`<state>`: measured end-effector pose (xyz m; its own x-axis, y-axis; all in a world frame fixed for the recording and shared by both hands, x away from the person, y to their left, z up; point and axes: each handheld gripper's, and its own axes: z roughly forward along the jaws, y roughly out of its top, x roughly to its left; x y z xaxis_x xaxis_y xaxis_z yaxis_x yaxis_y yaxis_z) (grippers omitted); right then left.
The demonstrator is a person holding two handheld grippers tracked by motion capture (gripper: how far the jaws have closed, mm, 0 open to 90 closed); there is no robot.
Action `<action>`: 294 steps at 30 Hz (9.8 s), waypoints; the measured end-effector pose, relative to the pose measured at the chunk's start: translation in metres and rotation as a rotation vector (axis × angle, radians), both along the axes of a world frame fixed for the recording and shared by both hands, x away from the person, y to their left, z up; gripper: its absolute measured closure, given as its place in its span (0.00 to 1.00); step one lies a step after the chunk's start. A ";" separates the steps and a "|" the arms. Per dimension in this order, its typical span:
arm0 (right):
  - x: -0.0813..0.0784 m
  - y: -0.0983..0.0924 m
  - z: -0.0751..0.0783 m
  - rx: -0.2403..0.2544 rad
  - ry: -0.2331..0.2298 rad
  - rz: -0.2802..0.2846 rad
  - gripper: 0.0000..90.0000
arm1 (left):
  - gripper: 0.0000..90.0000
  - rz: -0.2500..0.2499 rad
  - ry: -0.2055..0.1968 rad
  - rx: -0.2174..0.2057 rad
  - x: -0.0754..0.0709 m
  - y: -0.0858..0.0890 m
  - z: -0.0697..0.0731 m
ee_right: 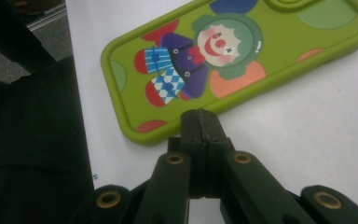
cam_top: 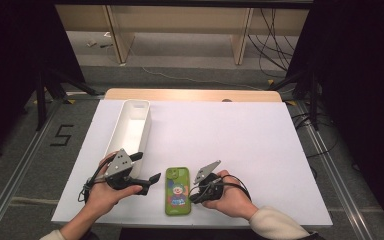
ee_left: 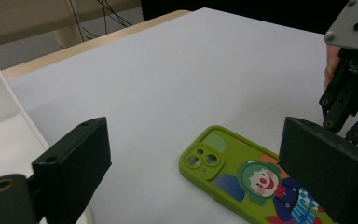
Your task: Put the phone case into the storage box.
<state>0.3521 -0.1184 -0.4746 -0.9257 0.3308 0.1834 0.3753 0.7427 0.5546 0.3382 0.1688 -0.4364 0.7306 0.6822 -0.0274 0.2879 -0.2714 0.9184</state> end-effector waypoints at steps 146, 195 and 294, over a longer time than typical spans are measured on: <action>-0.011 -0.140 0.049 0.458 -0.409 -0.436 0.02 | 0.03 0.077 0.294 0.232 0.037 -0.091 -0.039; -0.010 -0.136 0.045 0.449 -0.398 -0.425 0.03 | 0.10 0.175 0.396 0.257 0.048 -0.106 -0.053; -0.010 -0.137 0.044 0.453 -0.395 -0.426 0.04 | 0.18 0.191 0.313 0.188 0.045 -0.105 -0.017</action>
